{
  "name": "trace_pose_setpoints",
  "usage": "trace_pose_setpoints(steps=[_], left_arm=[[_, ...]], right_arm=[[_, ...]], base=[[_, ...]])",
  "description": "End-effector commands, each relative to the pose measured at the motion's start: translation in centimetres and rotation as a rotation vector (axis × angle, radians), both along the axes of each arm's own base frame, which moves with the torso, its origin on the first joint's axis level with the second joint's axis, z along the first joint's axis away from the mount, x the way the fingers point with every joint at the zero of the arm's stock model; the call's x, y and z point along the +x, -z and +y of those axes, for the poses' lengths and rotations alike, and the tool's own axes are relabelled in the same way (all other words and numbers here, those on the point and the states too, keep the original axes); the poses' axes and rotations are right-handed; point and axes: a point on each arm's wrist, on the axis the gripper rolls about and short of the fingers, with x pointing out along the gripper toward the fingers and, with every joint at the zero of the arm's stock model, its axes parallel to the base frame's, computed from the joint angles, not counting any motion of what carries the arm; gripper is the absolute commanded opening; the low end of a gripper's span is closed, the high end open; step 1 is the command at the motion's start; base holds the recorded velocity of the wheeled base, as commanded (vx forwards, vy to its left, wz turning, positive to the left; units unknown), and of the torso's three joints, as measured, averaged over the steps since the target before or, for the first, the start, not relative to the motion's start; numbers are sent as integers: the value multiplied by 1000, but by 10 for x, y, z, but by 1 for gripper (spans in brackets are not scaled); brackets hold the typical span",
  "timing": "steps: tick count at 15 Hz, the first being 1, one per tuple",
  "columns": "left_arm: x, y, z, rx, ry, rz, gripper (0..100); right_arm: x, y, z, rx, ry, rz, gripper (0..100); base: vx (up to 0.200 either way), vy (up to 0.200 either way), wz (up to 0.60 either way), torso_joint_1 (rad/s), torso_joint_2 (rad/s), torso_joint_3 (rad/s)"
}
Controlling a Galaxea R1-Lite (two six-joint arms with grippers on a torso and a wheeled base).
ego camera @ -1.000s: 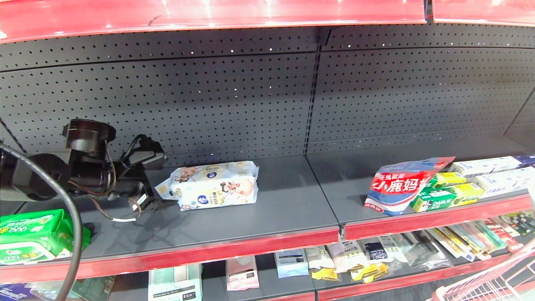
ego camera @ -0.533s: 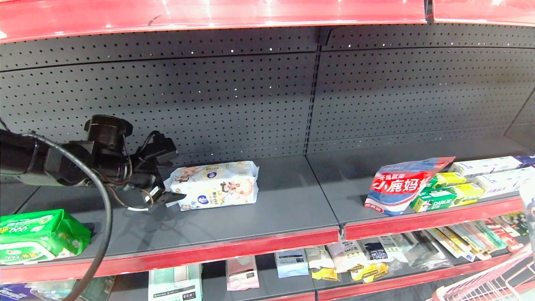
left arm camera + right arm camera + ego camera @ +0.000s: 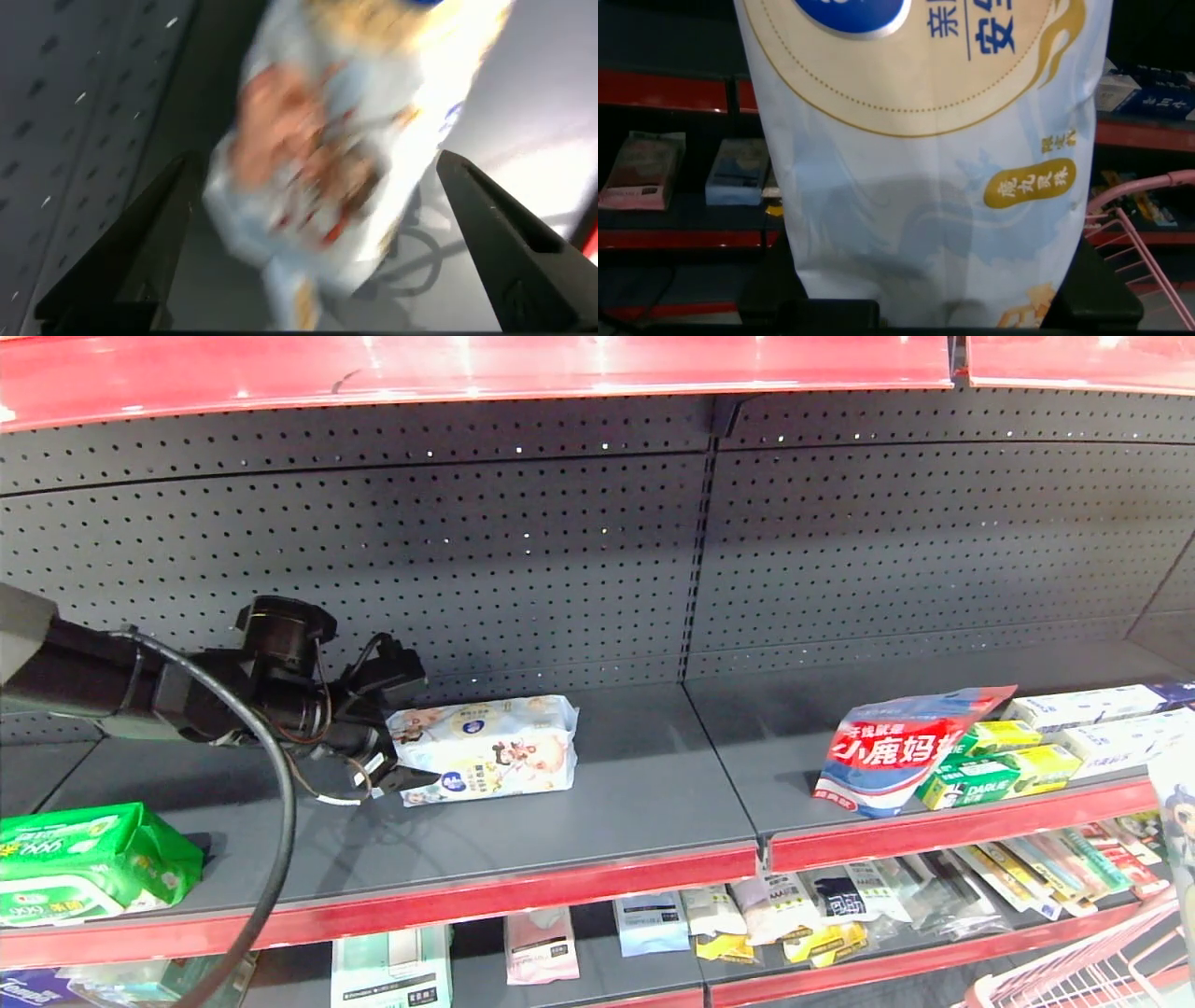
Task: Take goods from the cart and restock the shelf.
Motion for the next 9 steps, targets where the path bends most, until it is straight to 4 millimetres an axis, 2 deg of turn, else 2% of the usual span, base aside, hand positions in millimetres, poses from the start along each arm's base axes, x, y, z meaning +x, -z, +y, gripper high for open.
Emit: trace_pose_setpoints(steps=[1, 8, 9], left_arm=[[2, 7, -7, 2, 18, 14, 100], [10, 13, -10, 29, 42, -1, 100], [11, 14, -10, 32, 48, -1, 0]], right_arm=[[0, 0, 0, -1, 0, 3, 0], [1, 2, 0, -3, -2, 11, 0], [1, 2, 0, -3, -2, 11, 0]], base=[[0, 0, 0, 0, 0, 0], [0, 0, 0, 0, 0, 0], [0, 0, 0, 0, 0, 0]])
